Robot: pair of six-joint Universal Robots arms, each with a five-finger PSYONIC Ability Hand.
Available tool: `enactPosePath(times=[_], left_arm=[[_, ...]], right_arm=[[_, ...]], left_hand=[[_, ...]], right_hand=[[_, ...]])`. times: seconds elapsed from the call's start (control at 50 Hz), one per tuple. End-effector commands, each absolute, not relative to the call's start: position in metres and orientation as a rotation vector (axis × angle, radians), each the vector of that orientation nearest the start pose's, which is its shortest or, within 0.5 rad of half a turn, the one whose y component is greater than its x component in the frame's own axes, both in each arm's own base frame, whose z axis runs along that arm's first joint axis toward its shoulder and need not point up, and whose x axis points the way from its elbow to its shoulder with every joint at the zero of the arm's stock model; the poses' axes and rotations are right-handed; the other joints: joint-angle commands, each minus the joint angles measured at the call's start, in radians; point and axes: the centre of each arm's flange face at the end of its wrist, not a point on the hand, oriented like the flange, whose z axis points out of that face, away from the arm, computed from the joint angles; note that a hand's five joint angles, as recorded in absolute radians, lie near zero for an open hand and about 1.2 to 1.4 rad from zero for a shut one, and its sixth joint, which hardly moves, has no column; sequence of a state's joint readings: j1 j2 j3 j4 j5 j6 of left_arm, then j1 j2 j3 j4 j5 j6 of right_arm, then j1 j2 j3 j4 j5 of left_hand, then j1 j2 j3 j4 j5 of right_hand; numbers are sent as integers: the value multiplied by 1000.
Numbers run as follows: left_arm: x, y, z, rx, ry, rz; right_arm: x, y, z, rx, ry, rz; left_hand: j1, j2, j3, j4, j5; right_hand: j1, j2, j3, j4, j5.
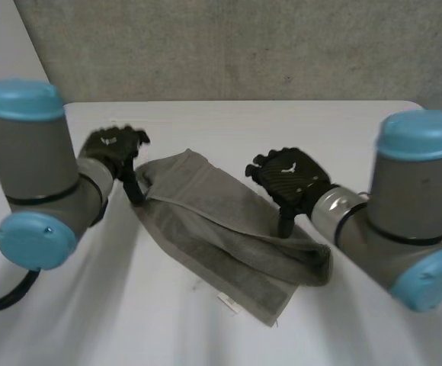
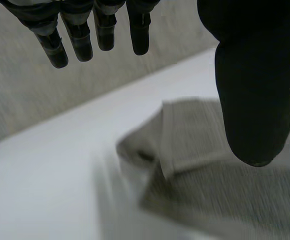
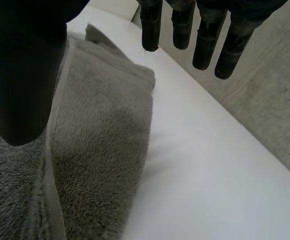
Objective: Fold the towel.
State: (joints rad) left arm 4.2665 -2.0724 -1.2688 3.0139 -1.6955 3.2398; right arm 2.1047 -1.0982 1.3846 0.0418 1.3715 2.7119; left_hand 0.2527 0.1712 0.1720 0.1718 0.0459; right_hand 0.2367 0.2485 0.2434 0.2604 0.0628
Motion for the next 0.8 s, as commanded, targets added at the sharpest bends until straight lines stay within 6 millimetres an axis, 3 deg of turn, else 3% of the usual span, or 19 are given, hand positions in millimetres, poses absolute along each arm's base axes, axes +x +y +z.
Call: enactPosePath(times=[0.02, 0.06, 0.1, 0.12, 0.14, 0.16, 0.2, 0.22, 0.26, 0.28, 0.32, 0.46, 0.52, 0.54, 0.56, 0.6, 0.66, 0.7, 0.8], left_arm=[[-272, -275, 182, 659, 2629, -1766], [-274, -268, 181, 677, 2627, -1778], [-278, -261, 181, 702, 2622, -1796], [-280, -256, 181, 717, 2617, -1809], [-281, -251, 180, 730, 2613, -1819], [-281, -251, 180, 731, 2613, -1819], [-284, -247, 178, 746, 2608, -1830], [-284, -247, 178, 746, 2608, -1830], [-286, -245, 178, 758, 2606, -1836], [-286, -245, 177, 758, 2606, -1839], [-286, -245, 176, 759, 2608, -1835], [-286, -245, 175, 759, 2612, -1829], [-286, -244, 175, 759, 2612, -1829], [-286, -244, 174, 759, 2613, -1826], [-286, -243, 174, 762, 2615, -1825], [-286, -243, 172, 765, 2620, -1816], [-286, -240, 169, 774, 2628, -1802], [-288, -238, 168, 785, 2629, -1804], [-294, -232, 167, 820, 2629, -1813]], right_arm=[[338, -262, 148, -1252, 2117, -1682], [339, -267, 139, -1253, 2142, -1676], [340, -275, 134, -1260, 2165, -1717], [340, -275, 134, -1260, 2165, -1717], [341, -279, 138, -1255, 2154, -1765], [341, -279, 139, -1255, 2154, -1765], [345, -287, 154, -1217, 2099, -1864], [345, -287, 154, -1216, 2098, -1865], [345, -289, 179, -1180, 2044, -1944], [345, -289, 179, -1180, 2044, -1945], [341, -289, 198, -1149, 2015, -2009], [328, -290, 218, -1102, 2039, -2072], [320, -288, 208, -1111, 2120, -2008], [319, -284, 201, -1128, 2143, -1960], [319, -284, 201, -1129, 2143, -1960], [322, -279, 192, -1121, 2145, -1901], [326, -277, 185, -1119, 2140, -1868], [343, -273, 172, -1155, 2097, -1819], [357, -280, 160, -1178, 2084, -1800]], left_hand=[[-54, 28, 27, 27, -22], [-42, 39, 39, 39, -10], [-36, 45, 44, 45, -4], [-33, 48, 47, 48, -1], [-33, 48, 47, 48, -1], [-33, 48, 47, 48, -1], [-30, 51, 50, 51, 2], [-30, 51, 50, 51, 2], [-30, 51, 50, 51, 2], [-30, 51, 50, 51, 2], [-30, 51, 50, 51, 2], [-33, 48, 47, 48, -1], [-33, 48, 47, 48, -1], [-33, 48, 47, 48, -1], [-33, 48, 47, 48, -1], [-33, 48, 47, 48, -1], [-30, 51, 50, 51, 2], [-27, 54, 53, 53, 5], [-19, 63, 62, 62, 14]], right_hand=[[86, 74, 79, 62, 85], [139, 127, 132, 115, 138], [454, 442, 447, 430, 453], [456, 444, 449, 432, 455], [686, 674, 679, 662, 685], [688, 676, 681, 664, 687], [1158, 1146, 1151, 1134, 1157], [1160, 1148, 1153, 1136, 1159], [1160, 1148, 1153, 1136, 1159], [1160, 1148, 1153, 1136, 1159], [1160, 1148, 1153, 1136, 1159], [1160, 1148, 1153, 1136, 1159], [1160, 1148, 1153, 1136, 1159], [986, 974, 980, 963, 986], [984, 973, 978, 961, 984], [227, 216, 221, 204, 227], [157, 145, 150, 133, 156], [118, 107, 112, 95, 118], [118, 107, 112, 95, 118]])
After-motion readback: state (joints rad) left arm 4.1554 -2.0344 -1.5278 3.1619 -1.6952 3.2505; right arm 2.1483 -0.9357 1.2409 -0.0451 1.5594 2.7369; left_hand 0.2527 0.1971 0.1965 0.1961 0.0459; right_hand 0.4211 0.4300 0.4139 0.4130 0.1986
